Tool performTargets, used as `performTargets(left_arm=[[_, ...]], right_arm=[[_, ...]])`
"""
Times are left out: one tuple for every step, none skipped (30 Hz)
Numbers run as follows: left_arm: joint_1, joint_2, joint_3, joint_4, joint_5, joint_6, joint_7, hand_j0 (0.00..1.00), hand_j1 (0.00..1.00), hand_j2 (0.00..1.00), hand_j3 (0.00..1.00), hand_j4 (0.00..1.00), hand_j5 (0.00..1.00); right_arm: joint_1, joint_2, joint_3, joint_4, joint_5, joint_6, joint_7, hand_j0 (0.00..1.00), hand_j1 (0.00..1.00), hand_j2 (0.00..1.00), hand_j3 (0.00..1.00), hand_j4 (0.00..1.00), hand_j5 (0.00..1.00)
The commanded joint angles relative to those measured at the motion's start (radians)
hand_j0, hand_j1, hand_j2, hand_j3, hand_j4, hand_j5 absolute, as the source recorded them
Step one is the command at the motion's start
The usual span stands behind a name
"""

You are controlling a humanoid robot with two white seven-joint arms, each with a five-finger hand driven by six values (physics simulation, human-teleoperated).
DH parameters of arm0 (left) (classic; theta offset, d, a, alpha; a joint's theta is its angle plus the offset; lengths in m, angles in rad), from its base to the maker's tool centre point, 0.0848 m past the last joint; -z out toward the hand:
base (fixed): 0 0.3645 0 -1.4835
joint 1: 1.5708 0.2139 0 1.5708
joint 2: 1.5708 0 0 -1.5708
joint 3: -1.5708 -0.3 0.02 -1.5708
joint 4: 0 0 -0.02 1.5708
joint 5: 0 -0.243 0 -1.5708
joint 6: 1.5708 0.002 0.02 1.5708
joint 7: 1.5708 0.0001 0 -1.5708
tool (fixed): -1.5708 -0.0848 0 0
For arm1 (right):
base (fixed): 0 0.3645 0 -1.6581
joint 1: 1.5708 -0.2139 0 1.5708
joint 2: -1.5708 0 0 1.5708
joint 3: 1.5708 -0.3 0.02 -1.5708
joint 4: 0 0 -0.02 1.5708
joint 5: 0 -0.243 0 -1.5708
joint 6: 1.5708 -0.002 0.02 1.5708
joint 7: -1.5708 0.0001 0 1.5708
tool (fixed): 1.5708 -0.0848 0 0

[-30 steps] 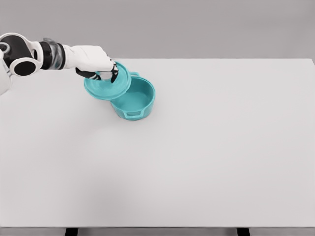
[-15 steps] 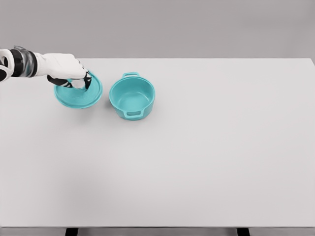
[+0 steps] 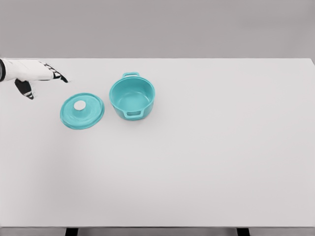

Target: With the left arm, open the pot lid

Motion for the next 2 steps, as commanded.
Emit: performTargets(left_arm=[[0.002, 0.004, 0.003, 0.075, 0.023, 0.0, 0.002, 1.0, 1.0, 1.0, 1.0, 1.0, 1.0], [0.003, 0.004, 0.003, 0.077, 0.025, 0.002, 0.005, 1.0, 1.0, 1.0, 1.0, 1.0, 1.0]], right_arm=[[0.0, 0.0, 0.0, 0.0, 0.0, 0.0, 0.0, 1.0, 1.0, 1.0, 1.0, 1.0, 1.0], [0.0, 0.0, 0.0, 0.001, 0.0, 0.0, 0.002, 1.0, 1.0, 1.0, 1.0, 1.0, 1.0]])
